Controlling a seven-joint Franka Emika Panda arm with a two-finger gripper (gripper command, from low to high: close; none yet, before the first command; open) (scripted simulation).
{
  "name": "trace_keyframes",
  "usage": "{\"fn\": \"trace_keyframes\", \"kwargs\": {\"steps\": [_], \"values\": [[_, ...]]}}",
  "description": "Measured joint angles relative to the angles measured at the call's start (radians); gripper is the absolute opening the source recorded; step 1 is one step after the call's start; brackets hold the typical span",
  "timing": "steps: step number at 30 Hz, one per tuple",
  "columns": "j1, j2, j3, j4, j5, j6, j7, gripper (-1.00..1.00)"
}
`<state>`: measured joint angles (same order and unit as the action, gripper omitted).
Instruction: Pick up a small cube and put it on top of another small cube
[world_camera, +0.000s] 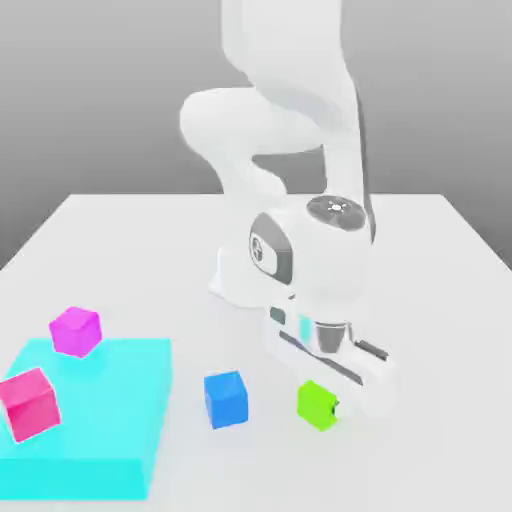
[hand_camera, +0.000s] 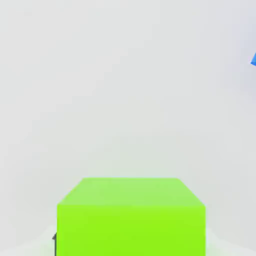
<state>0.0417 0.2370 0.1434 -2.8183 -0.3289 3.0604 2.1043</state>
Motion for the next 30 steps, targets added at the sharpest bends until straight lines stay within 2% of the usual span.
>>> {"fn": "trace_keyframes", "kwargs": {"steps": [6, 13, 15, 18, 23, 30], "values": [[-0.095, -0.107, 0.138, -0.02, 0.163, -0.08, -0.118, -1.0], [-0.114, -0.219, 0.193, -0.052, 0.313, -0.166, -0.234, -1.0], [-0.11, -0.256, 0.177, -0.062, 0.322, -0.2, -0.197, -1.0], [-0.205, -0.326, 0.133, -0.075, 0.332, -0.264, -0.061, -1.0], [-0.307, -0.443, 0.068, -0.096, 0.405, -0.351, 0.138, -1.0], [-0.372, -0.311, 0.061, -0.09, 0.343, -0.221, 0.252, -1.0]]}}
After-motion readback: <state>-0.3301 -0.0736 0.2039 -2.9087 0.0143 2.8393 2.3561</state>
